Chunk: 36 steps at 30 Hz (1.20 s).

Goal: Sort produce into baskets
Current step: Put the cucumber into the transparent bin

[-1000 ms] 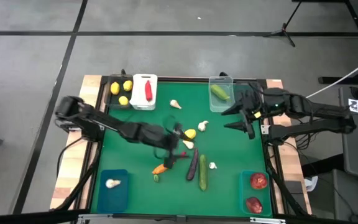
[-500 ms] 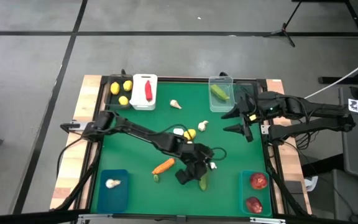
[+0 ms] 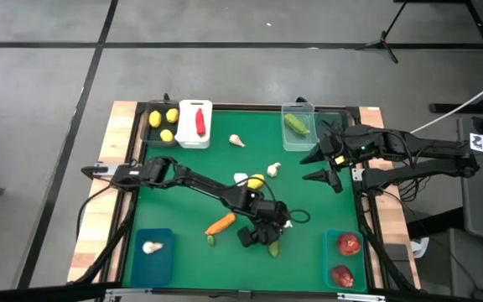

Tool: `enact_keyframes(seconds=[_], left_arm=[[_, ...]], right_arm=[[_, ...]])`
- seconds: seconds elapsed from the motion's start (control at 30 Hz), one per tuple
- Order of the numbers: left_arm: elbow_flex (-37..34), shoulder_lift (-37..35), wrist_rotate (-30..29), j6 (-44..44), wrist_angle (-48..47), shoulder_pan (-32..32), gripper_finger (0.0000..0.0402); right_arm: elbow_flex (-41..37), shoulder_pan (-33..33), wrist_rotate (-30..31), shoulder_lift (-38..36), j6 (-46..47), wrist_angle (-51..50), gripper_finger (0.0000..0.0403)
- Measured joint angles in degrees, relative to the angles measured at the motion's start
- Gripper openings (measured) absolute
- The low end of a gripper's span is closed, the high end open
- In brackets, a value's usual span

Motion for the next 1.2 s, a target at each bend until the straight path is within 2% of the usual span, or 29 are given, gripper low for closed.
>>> enact_keyframes(seconds=[0.2,0.5,0.93,1.1,1.2], left_arm=[[0.03,2.24,-0.85,1.30,3.84,-0.02,0.0301],[0.15,3.76,-6.34,3.12,5.40,0.00,0.0298],[0.17,3.98,-6.63,1.96,5.13,-0.11,0.0186],[-0.13,2.53,-15.12,-2.43,6.32,-1.08,0.0183],[-0.17,-0.81,-18.48,-5.36,8.67,-0.94,0.0185]], right_arm=[[0.00,0.00,0.00,0.00,0.00,-0.20,0.0257],[0.00,0.00,0.01,0.00,0.00,-0.41,0.0257],[0.00,0.01,0.00,0.00,0.06,-1.38,0.0257],[0.00,0.00,0.01,-0.33,-0.33,-1.11,0.0257],[0.00,0.00,0.25,-1.91,-1.65,-0.56,0.0257]])
